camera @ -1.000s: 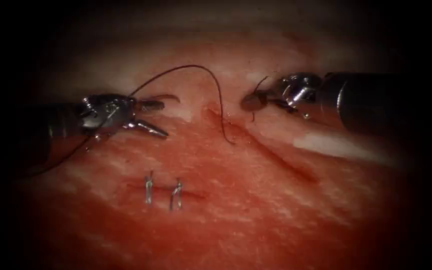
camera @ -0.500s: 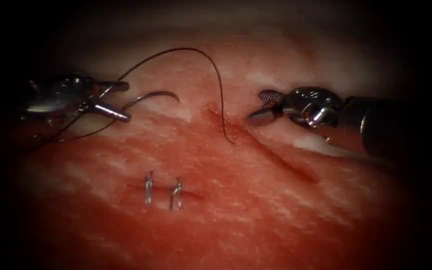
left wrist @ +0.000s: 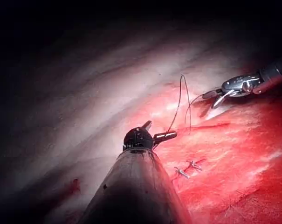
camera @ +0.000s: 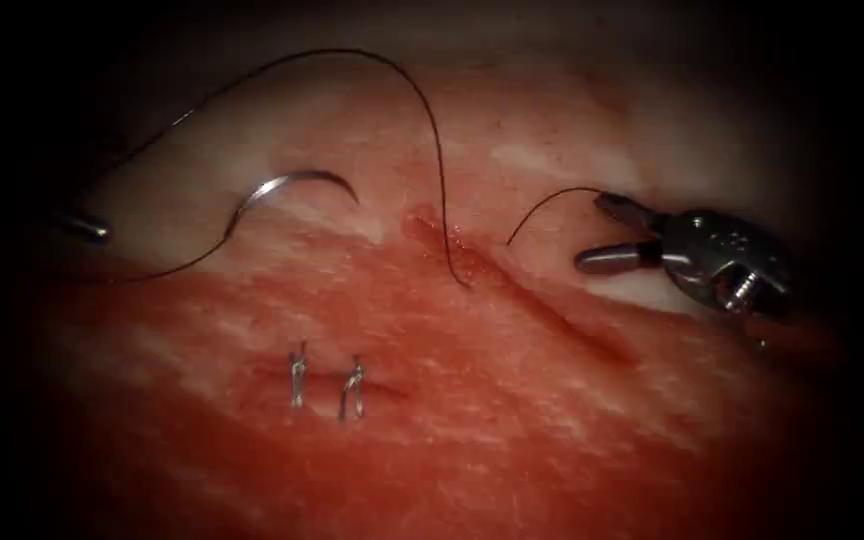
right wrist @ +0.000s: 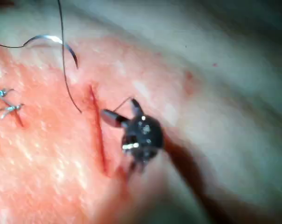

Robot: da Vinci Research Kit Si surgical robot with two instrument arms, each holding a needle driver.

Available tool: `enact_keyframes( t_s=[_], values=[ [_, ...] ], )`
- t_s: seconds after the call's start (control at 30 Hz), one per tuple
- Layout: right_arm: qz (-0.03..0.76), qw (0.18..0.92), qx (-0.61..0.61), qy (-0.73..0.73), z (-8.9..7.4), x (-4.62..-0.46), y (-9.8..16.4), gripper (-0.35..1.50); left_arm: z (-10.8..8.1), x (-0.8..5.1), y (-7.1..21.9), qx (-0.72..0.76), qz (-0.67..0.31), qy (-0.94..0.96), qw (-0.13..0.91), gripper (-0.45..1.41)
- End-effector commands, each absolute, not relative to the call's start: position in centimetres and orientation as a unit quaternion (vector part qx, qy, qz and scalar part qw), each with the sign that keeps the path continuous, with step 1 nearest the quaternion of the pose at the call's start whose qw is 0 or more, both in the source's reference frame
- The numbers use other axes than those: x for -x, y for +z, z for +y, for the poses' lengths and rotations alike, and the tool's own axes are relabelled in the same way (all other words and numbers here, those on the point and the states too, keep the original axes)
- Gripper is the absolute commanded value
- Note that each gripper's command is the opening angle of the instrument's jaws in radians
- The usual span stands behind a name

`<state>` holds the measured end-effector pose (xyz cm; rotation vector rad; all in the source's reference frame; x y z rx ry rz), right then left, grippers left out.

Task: Wound Closure

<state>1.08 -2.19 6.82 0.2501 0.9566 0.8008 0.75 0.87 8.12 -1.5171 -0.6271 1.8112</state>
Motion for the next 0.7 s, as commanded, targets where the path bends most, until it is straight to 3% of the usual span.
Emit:
enact_keyframes(
  t_s=[0.03, 0.33, 0.5, 0.7],
  values=[
    [0.448, 0.804, -0.117, 0.373, -2.21, -1.20, 6.87, 1.41, 0.87, -0.68, 8.13, 0.589, -0.247, 0.690, 0.342, 0.54],
    [0.440, 0.816, -0.118, 0.355, -2.41, -1.31, 6.88, 1.40, 0.88, -0.51, 7.68, 0.636, -0.275, 0.629, 0.351, 0.56],
    [0.442, 0.816, -0.118, 0.353, -2.47, -1.32, 6.85, 1.40, 0.79, -0.20, 7.56, 0.637, -0.212, 0.664, 0.329, 0.54],
    [0.442, 0.816, -0.119, 0.353, -2.53, -1.34, 6.79, 1.40, 0.69, 0.04, 7.54, 0.624, -0.203, 0.675, 0.338, 0.54]
  ],
)
